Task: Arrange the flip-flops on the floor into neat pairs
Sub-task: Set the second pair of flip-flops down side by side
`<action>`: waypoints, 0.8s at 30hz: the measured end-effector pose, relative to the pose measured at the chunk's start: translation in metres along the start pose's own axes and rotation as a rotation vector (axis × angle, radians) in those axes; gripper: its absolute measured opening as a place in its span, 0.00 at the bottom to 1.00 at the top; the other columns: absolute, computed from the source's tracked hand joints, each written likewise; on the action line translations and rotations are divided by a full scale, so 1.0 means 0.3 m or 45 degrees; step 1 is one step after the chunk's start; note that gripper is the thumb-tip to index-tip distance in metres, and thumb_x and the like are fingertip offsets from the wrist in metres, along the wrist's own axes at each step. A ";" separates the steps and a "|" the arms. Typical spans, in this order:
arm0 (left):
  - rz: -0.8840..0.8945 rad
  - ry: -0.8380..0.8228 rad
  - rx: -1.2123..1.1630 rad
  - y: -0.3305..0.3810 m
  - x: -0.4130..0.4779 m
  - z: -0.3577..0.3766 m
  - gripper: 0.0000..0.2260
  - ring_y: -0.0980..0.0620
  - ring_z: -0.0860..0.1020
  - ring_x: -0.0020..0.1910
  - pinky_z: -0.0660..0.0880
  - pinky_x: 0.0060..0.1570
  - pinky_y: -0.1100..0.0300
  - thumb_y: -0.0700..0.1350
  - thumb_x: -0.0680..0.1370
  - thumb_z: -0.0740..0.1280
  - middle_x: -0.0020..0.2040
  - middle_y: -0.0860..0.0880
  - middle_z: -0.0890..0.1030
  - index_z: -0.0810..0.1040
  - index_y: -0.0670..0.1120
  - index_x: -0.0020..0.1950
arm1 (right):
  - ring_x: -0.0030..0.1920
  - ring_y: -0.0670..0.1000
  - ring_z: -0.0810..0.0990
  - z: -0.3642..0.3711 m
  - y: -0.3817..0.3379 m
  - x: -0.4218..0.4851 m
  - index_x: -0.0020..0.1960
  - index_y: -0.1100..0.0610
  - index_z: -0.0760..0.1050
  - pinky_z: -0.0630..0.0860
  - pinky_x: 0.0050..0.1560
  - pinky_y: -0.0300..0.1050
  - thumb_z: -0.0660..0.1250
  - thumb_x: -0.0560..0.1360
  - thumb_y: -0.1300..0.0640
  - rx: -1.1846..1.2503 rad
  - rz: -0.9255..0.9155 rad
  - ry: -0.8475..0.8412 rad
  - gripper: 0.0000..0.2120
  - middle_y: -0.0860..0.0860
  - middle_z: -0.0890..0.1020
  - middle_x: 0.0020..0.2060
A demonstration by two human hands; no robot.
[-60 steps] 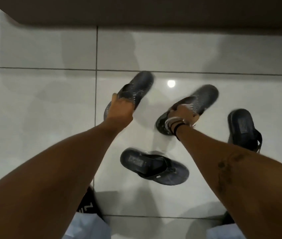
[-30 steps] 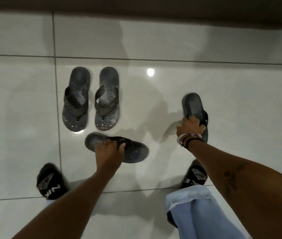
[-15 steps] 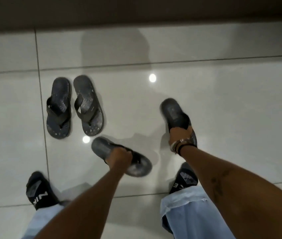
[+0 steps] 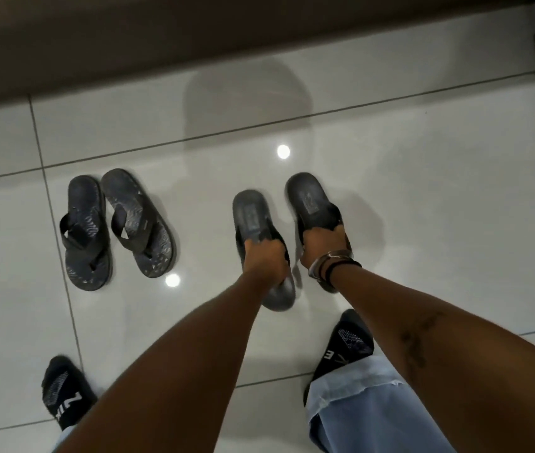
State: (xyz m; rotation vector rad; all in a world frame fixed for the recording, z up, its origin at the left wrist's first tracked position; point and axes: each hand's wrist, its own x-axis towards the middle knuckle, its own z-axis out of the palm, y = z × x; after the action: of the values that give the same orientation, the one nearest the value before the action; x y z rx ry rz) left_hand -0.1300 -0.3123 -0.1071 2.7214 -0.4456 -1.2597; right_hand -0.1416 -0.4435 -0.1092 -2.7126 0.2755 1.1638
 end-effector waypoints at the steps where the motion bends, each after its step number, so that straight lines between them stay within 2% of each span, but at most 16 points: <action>1: 0.037 0.007 0.036 0.004 0.011 0.006 0.07 0.45 0.79 0.47 0.63 0.51 0.50 0.48 0.77 0.63 0.44 0.48 0.84 0.74 0.50 0.39 | 0.46 0.57 0.80 0.008 -0.008 0.012 0.40 0.52 0.72 0.66 0.61 0.56 0.65 0.72 0.57 0.001 0.017 0.007 0.03 0.51 0.79 0.37; 4: 0.099 0.025 0.063 0.005 0.022 0.037 0.08 0.46 0.79 0.48 0.63 0.56 0.49 0.48 0.79 0.61 0.45 0.49 0.84 0.79 0.49 0.45 | 0.45 0.57 0.80 0.031 -0.022 0.031 0.42 0.52 0.75 0.66 0.60 0.57 0.64 0.72 0.57 0.039 0.093 0.007 0.02 0.52 0.81 0.38; 6: 0.123 0.058 0.004 -0.007 0.022 0.055 0.08 0.46 0.79 0.50 0.65 0.59 0.49 0.45 0.79 0.61 0.46 0.48 0.84 0.80 0.48 0.46 | 0.46 0.57 0.80 0.049 -0.021 0.026 0.45 0.53 0.77 0.65 0.60 0.56 0.64 0.72 0.58 0.043 0.113 0.013 0.04 0.52 0.82 0.42; 8: 0.117 0.166 -0.107 -0.029 0.010 0.054 0.09 0.47 0.78 0.51 0.64 0.62 0.47 0.44 0.78 0.61 0.46 0.49 0.84 0.81 0.49 0.44 | 0.48 0.57 0.80 0.058 -0.029 0.014 0.46 0.54 0.78 0.66 0.59 0.56 0.64 0.72 0.58 0.067 0.111 0.124 0.05 0.53 0.82 0.46; 10: 0.080 0.358 -0.209 -0.059 -0.022 0.027 0.11 0.48 0.79 0.48 0.64 0.62 0.47 0.44 0.77 0.60 0.43 0.51 0.83 0.80 0.50 0.41 | 0.50 0.59 0.78 0.055 -0.051 -0.002 0.50 0.55 0.78 0.68 0.56 0.56 0.64 0.74 0.54 0.043 0.103 0.305 0.08 0.54 0.80 0.50; 13: -0.155 0.731 -0.411 -0.194 -0.083 -0.040 0.11 0.45 0.80 0.43 0.71 0.56 0.48 0.42 0.78 0.60 0.44 0.46 0.83 0.81 0.48 0.42 | 0.55 0.59 0.76 0.035 -0.161 -0.012 0.60 0.55 0.75 0.71 0.55 0.55 0.64 0.75 0.50 -0.005 -0.073 0.430 0.16 0.56 0.77 0.58; 15: -0.457 0.950 -0.647 -0.341 -0.105 -0.109 0.11 0.40 0.81 0.44 0.75 0.52 0.49 0.43 0.78 0.61 0.47 0.43 0.84 0.83 0.43 0.46 | 0.64 0.60 0.72 0.023 -0.269 0.002 0.69 0.56 0.69 0.70 0.62 0.57 0.65 0.74 0.48 0.000 -0.228 0.356 0.25 0.58 0.71 0.68; 16: -0.624 0.986 -0.699 -0.429 -0.108 -0.148 0.12 0.38 0.81 0.47 0.76 0.52 0.48 0.46 0.78 0.62 0.49 0.41 0.84 0.83 0.42 0.48 | 0.69 0.60 0.67 0.020 -0.333 0.017 0.73 0.56 0.64 0.66 0.67 0.58 0.66 0.74 0.47 -0.011 -0.287 0.298 0.30 0.59 0.65 0.73; 18: -0.903 0.929 -0.611 -0.612 -0.101 -0.207 0.17 0.37 0.79 0.55 0.71 0.59 0.47 0.52 0.78 0.62 0.56 0.40 0.81 0.80 0.40 0.56 | 0.76 0.58 0.56 0.022 -0.468 0.056 0.77 0.56 0.55 0.57 0.75 0.57 0.67 0.74 0.43 -0.035 -0.345 0.180 0.39 0.59 0.52 0.78; 20: -1.072 0.825 -0.512 -0.758 -0.085 -0.247 0.23 0.38 0.75 0.62 0.63 0.67 0.43 0.56 0.78 0.61 0.64 0.40 0.76 0.76 0.40 0.64 | 0.78 0.58 0.48 0.028 -0.572 0.098 0.79 0.55 0.47 0.52 0.77 0.57 0.69 0.72 0.40 -0.028 -0.321 0.080 0.46 0.58 0.44 0.79; 22: -1.139 0.697 -0.524 -0.847 -0.057 -0.264 0.26 0.39 0.72 0.67 0.56 0.72 0.40 0.58 0.78 0.61 0.68 0.40 0.73 0.74 0.39 0.67 | 0.78 0.59 0.45 0.043 -0.632 0.126 0.79 0.55 0.44 0.51 0.77 0.57 0.70 0.71 0.39 -0.033 -0.244 0.022 0.50 0.58 0.40 0.78; 24: -1.088 0.609 -0.528 -0.812 -0.019 -0.283 0.27 0.40 0.73 0.66 0.53 0.73 0.39 0.59 0.77 0.62 0.67 0.41 0.75 0.75 0.39 0.65 | 0.78 0.60 0.44 0.038 -0.598 0.141 0.79 0.55 0.43 0.51 0.77 0.57 0.71 0.70 0.39 -0.022 -0.123 0.028 0.52 0.60 0.39 0.78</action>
State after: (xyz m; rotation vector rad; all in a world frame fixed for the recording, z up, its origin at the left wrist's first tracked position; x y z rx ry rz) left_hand -0.0162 -0.0809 -0.1014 2.7254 0.9909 -0.6086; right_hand -0.0780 -0.2715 -0.1319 -2.7217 0.1360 1.1153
